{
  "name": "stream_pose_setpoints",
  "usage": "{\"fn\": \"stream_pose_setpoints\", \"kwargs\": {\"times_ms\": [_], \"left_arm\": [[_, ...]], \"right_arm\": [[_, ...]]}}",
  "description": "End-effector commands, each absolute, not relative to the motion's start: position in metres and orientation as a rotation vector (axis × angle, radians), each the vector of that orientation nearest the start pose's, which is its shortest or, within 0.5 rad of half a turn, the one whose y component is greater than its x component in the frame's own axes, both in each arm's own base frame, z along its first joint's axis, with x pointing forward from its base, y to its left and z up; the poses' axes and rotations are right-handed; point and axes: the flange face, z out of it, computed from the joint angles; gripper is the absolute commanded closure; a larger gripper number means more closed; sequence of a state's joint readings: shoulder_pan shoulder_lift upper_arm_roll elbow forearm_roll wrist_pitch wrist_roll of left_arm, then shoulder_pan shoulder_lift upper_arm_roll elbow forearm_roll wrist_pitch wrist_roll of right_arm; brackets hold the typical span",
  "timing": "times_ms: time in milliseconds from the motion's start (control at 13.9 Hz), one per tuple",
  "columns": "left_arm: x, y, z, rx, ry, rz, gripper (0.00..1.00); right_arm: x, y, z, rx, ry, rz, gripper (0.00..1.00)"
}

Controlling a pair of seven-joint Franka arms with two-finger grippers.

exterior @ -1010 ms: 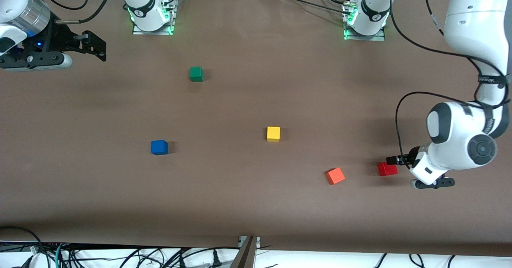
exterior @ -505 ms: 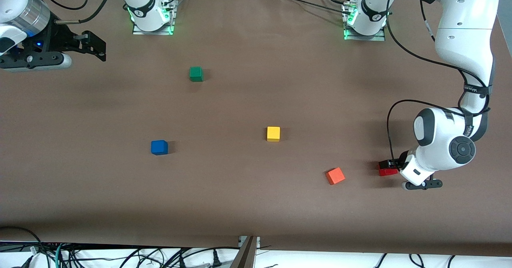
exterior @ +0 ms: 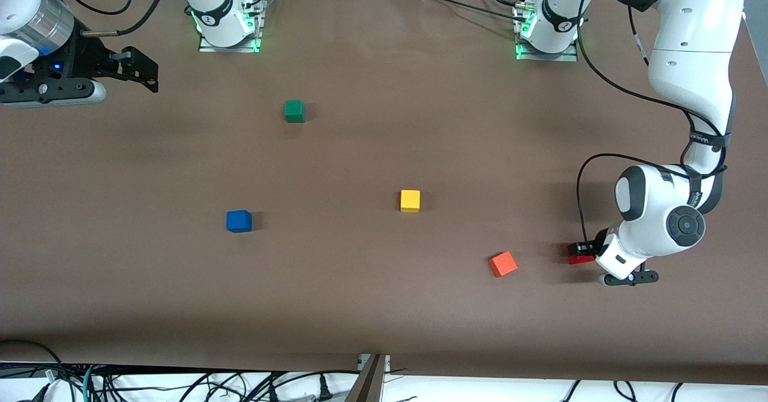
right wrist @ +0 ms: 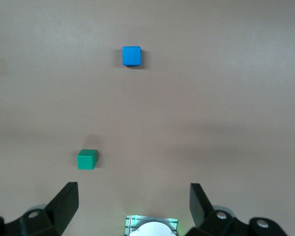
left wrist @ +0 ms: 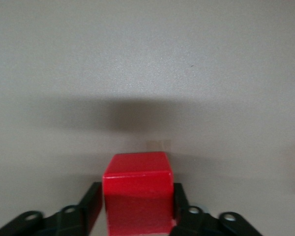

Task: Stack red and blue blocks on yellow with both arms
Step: 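Lower the left gripper over the red cube and close on it, then carry the red cube to the yellow cube while the right gripper reaches the blue cube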

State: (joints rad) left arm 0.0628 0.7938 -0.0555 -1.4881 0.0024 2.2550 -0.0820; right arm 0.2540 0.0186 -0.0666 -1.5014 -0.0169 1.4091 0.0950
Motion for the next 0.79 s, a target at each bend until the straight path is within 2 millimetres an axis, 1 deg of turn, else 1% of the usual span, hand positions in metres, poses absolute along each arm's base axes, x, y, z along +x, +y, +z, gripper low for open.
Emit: {"fn": "stream_pose_setpoints", "kwargs": {"times_ms": [0,72,144,216,288,361,433,505,577,721], "left_arm": [[0.713,0.008,0.202,-3.170,-0.140,0.037,1.00],[0.714,0.007,0.206,-3.170,-0.137,0.029,1.00],[0.717,0.004,0.214,-3.173,-0.137,0.008,1.00],[0.719,-0.002,0.224,-3.178,-0.125,-0.009,1.00],[0.720,-0.018,0.239,-3.182,-0.093,-0.026,1.00],[0.720,-0.036,0.251,-3.185,-0.059,-0.022,1.00],[0.720,-0.058,0.266,-3.186,-0.051,-0.040,1.00],[0.719,-0.083,0.277,-3.189,-0.065,-0.058,1.00],[0.716,-0.112,0.281,-3.191,-0.092,-0.062,1.00],[0.714,-0.169,0.297,-3.194,-0.194,-0.102,1.00]], "right_arm": [[0.541,0.096,0.633,-3.161,-0.122,0.168,0.00],[0.543,0.096,0.630,-3.167,-0.121,0.172,0.00],[0.548,0.097,0.624,-3.163,-0.120,0.175,0.00],[0.551,0.099,0.622,-3.162,-0.139,0.166,0.00],[0.559,0.101,0.617,-3.153,-0.143,0.124,0.00],[0.566,0.104,0.611,-3.150,-0.145,0.107,0.01],[0.569,0.105,0.608,-3.147,-0.143,0.095,0.00],[0.569,0.105,0.609,-3.144,-0.124,0.091,0.00],[0.568,0.107,0.606,-3.147,-0.124,0.114,0.00],[0.572,0.102,0.598,-3.147,-0.128,0.129,0.00]]}}
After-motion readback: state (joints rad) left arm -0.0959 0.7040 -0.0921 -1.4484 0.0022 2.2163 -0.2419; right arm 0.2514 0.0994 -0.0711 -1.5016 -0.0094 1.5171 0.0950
